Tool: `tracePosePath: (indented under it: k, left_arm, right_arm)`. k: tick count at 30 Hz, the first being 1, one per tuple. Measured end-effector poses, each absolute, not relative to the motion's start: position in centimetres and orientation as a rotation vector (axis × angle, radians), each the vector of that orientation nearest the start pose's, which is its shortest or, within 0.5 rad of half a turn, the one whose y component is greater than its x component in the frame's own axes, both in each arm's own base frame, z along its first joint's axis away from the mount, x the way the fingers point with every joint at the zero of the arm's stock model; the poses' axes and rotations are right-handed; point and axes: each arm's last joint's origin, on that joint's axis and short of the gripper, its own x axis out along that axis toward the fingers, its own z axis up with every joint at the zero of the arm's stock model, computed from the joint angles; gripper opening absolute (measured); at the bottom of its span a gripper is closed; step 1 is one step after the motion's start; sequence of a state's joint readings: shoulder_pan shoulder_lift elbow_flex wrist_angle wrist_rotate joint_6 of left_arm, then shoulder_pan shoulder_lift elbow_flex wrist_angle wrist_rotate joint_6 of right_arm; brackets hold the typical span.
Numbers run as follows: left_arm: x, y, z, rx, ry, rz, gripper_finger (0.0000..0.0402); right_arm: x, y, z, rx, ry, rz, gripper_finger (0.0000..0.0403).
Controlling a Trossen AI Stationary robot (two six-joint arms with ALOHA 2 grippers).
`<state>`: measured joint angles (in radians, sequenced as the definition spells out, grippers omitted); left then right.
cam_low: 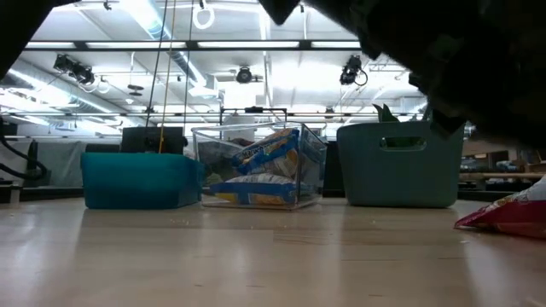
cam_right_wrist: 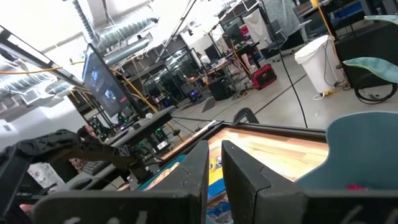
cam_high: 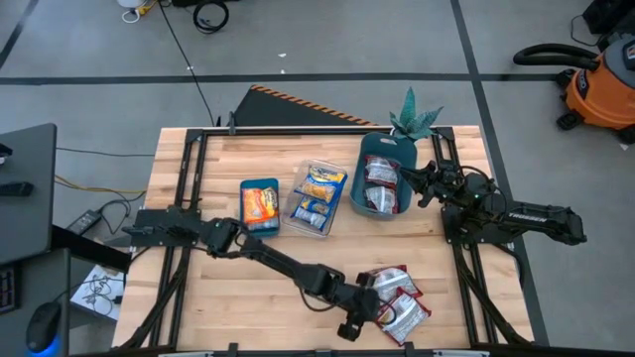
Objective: Sort Maruchan noodles
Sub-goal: Put the red noodle pack into the dark green bin
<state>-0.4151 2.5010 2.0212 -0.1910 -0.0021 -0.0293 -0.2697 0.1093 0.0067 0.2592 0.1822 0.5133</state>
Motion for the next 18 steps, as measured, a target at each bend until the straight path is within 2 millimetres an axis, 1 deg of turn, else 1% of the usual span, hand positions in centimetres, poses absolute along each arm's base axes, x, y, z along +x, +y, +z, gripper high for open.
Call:
tracePosePath:
  k: [5, 10, 14, 18]
  left_arm:
    - [50.1, -23.5, 13.4, 0.065, 0.686, -0.359, 0.0143]
    - [49.7, -24.3, 13.4, 0.072, 0.680, -0.306, 0.0184]
    - [49.7, -24.2, 13.3, 0.019, 0.690, -0.283, 0.0216]
    - [49.8, -24.1, 13.4, -0.008, 0.689, -0.262, 0.0228]
  right_arm:
    - [9.7, -3.2, 18.2, 0.496, -0.271, -0.399, 0.0050]
    - [9.7, -3.2, 18.2, 0.496, -0.270, -0.400, 0.0050]
    - [9.7, -3.2, 18.2, 0.496, -0.270, -0.400, 0.0050]
    - [9.7, -3.2, 18.2, 0.496, -0.270, -0.400, 0.0050]
